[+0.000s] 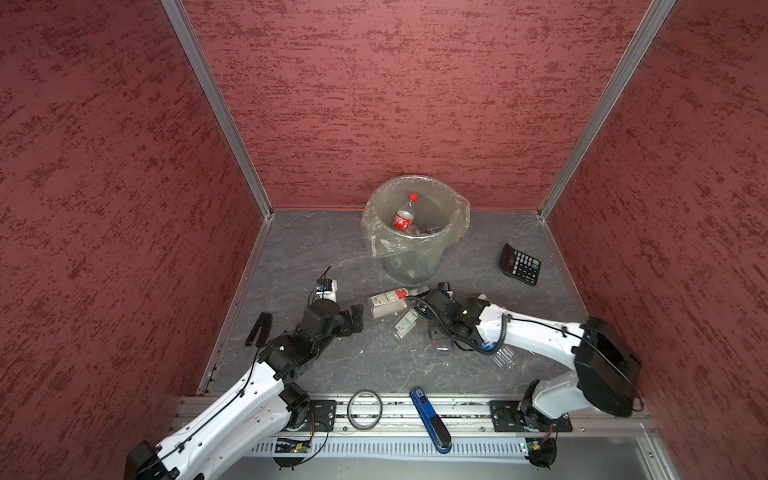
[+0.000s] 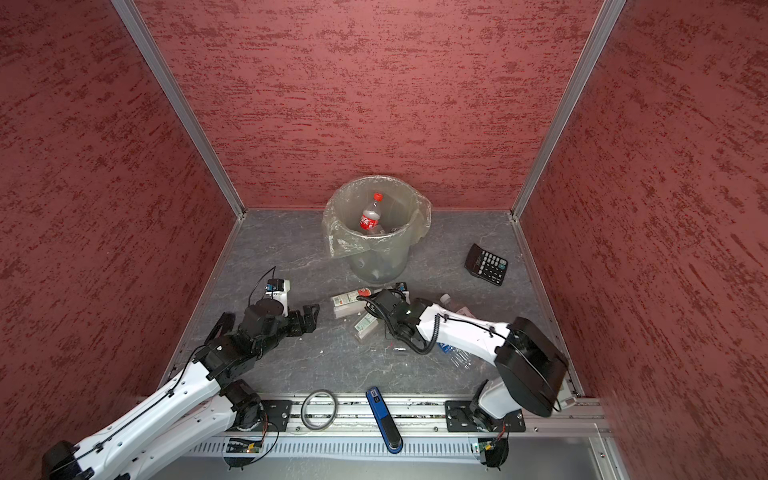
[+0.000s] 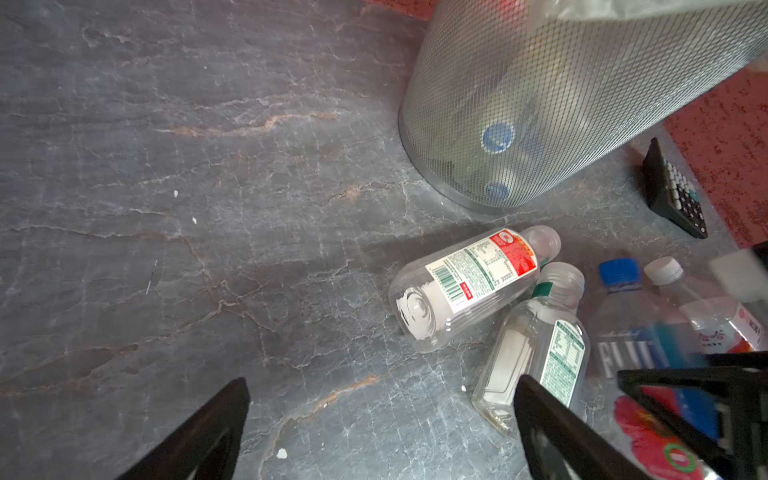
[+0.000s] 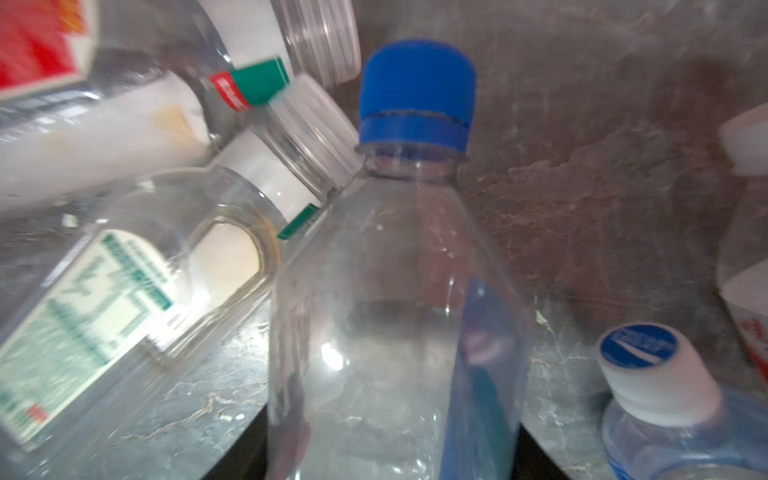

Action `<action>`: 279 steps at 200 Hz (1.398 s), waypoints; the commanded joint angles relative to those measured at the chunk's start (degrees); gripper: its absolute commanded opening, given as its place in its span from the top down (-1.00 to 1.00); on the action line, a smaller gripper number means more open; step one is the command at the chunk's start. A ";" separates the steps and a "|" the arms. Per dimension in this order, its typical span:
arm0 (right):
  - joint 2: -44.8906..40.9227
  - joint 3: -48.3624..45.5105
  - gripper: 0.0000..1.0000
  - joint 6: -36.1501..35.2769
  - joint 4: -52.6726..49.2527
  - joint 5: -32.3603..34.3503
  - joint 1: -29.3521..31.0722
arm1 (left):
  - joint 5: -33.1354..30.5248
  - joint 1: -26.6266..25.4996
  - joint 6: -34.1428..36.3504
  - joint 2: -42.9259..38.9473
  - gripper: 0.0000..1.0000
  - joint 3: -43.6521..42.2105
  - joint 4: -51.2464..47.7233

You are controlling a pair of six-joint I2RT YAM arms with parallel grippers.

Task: Throw the plastic bottles in the bin
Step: 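Close the right gripper on the blue-capped clear bottle and lift it, then carry the blue-capped bottle over the bin and open the right gripper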

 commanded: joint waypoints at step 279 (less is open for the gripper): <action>10.89 61.71 -0.98 -36.61 19.32 12.40 -10.70 | -1.11 -3.45 -3.90 8.13 -0.99 4.22 -0.62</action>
